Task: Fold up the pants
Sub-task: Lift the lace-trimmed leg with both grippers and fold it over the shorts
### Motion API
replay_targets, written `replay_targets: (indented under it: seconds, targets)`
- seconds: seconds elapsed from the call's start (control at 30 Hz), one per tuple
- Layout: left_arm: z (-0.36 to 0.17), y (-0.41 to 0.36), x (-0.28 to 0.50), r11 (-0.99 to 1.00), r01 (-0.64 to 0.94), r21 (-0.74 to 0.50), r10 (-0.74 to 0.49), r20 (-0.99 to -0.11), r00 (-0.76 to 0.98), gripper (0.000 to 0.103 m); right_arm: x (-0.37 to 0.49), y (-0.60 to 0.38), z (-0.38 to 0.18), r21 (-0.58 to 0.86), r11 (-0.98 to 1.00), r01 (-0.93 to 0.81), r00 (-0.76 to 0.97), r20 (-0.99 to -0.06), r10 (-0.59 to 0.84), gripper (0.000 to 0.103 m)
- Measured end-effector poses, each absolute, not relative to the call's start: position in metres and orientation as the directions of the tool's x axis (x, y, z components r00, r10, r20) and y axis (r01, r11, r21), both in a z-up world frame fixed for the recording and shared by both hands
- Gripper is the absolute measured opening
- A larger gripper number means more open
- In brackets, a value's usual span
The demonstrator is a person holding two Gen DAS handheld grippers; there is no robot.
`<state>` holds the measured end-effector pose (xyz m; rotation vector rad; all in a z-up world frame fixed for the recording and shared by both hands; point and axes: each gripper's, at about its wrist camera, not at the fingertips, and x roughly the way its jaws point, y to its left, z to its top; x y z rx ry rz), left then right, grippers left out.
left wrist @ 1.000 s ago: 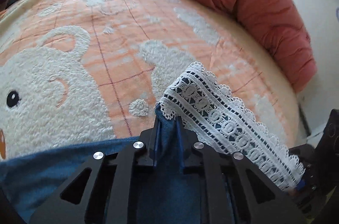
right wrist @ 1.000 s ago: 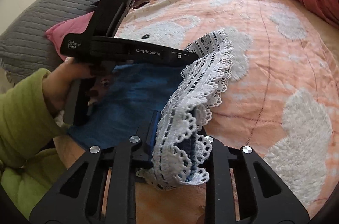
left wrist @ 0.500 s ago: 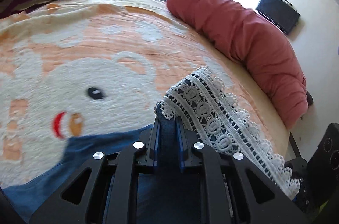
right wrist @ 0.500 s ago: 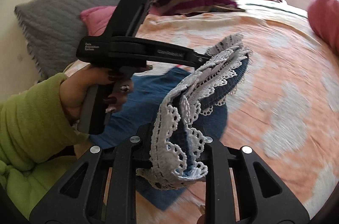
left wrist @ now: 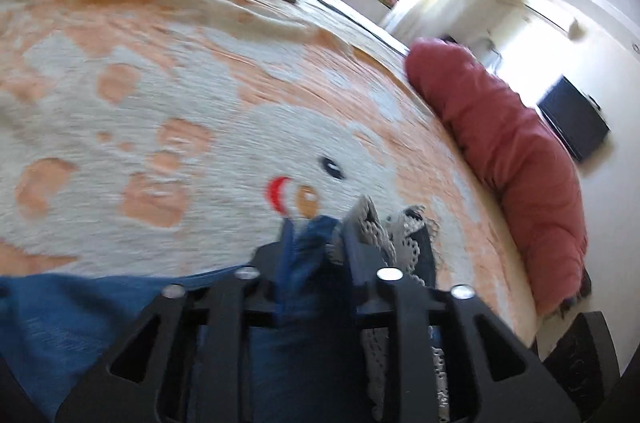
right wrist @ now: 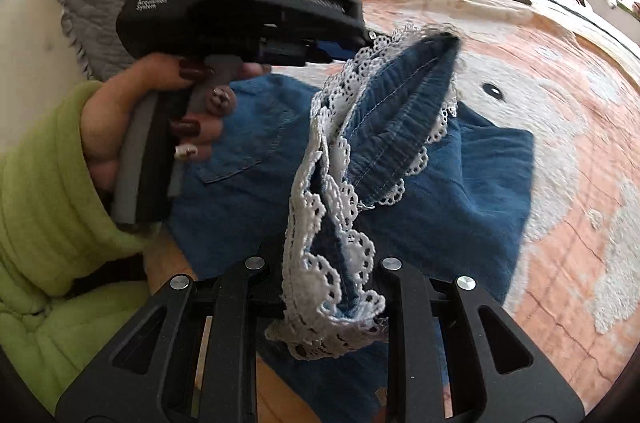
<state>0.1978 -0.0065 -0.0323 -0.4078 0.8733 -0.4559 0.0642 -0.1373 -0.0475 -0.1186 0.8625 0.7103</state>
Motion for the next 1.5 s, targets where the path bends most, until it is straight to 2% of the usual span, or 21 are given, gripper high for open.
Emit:
replay_targets:
  seconds: [0.07,0.13,0.27,0.33,0.4,0.47,0.8,0.87,0.9,0.93,0.97,1.03,1.1,1.23,1.37,1.5]
  targets:
    - [-0.030,0.008,0.189,0.846,0.185,-0.500,-0.504,-0.635,0.585,0.035,0.061,-0.129,-0.048,0.174,0.757,-0.630,0.429,-0.735,0.525,0.022]
    - [-0.031,0.020,0.184,0.850,0.162,-0.501,-0.490,-0.636,0.596,0.038,0.055,-0.120,-0.046,0.182,0.735,-0.653,0.414,-0.726,0.548,0.035]
    - [-0.038,0.035,0.179,0.852,0.125,-0.509,-0.474,-0.644,0.601,0.042,0.036,-0.116,-0.030,0.221,0.661,-0.717,0.378,-0.674,0.635,0.040]
    - [-0.041,0.038,0.177,0.843,0.121,-0.523,-0.485,-0.644,0.592,0.042,0.027,-0.116,-0.021,0.199,0.651,-0.732,0.391,-0.660,0.642,0.047]
    - [-0.044,0.037,0.176,0.841,0.124,-0.527,-0.491,-0.648,0.582,0.042,0.020,-0.122,-0.015,0.183,0.654,-0.734,0.407,-0.652,0.640,0.050]
    - [-0.045,0.033,0.176,0.837,0.135,-0.531,-0.504,-0.651,0.568,0.047,0.015,-0.128,-0.014,0.159,0.664,-0.730,0.419,-0.664,0.620,0.051]
    - [-0.062,0.008,0.182,0.843,0.157,-0.514,-0.517,-0.696,0.498,0.048,0.002,-0.102,-0.041,0.005,0.627,-0.779,0.431,-0.721,0.542,0.049]
    - [-0.064,0.005,0.185,0.839,0.161,-0.520,-0.525,-0.697,0.489,0.046,0.005,-0.093,-0.047,-0.062,0.627,-0.776,0.461,-0.735,0.497,0.044]
    - [-0.065,0.004,0.186,0.840,0.160,-0.519,-0.525,-0.699,0.486,0.046,0.006,-0.090,-0.050,-0.078,0.628,-0.774,0.467,-0.740,0.484,0.036]
    - [-0.066,0.001,0.188,0.841,0.159,-0.517,-0.522,-0.701,0.485,0.041,0.009,-0.089,-0.053,-0.082,0.628,-0.774,0.465,-0.746,0.476,0.027]
    - [-0.067,-0.001,0.189,0.839,0.163,-0.519,-0.527,-0.701,0.481,0.023,0.012,-0.089,-0.055,-0.069,0.630,-0.773,0.458,-0.749,0.479,0.025]
    - [-0.069,-0.005,0.191,0.837,0.167,-0.521,-0.532,-0.704,0.471,0.018,0.018,-0.091,-0.055,-0.012,0.641,-0.768,0.434,-0.746,0.506,0.014]
    - [-0.066,-0.003,0.190,0.827,0.173,-0.534,-0.545,-0.689,0.478,0.015,0.023,-0.098,-0.048,0.049,0.642,-0.765,0.412,-0.729,0.546,0.012]
    - [-0.051,0.009,0.182,0.819,0.186,-0.542,-0.551,-0.653,0.520,0.015,0.027,-0.099,-0.040,0.079,0.622,-0.779,0.396,-0.706,0.587,0.012]
    - [-0.056,0.013,0.183,0.837,0.161,-0.523,-0.523,-0.679,0.516,0.015,0.030,-0.083,-0.054,0.059,0.606,-0.793,0.372,-0.742,0.558,0.013]
    - [-0.071,0.016,0.185,0.840,0.128,-0.527,-0.514,-0.698,0.499,0.022,0.027,-0.085,-0.057,0.086,0.598,-0.796,0.351,-0.740,0.574,0.022]
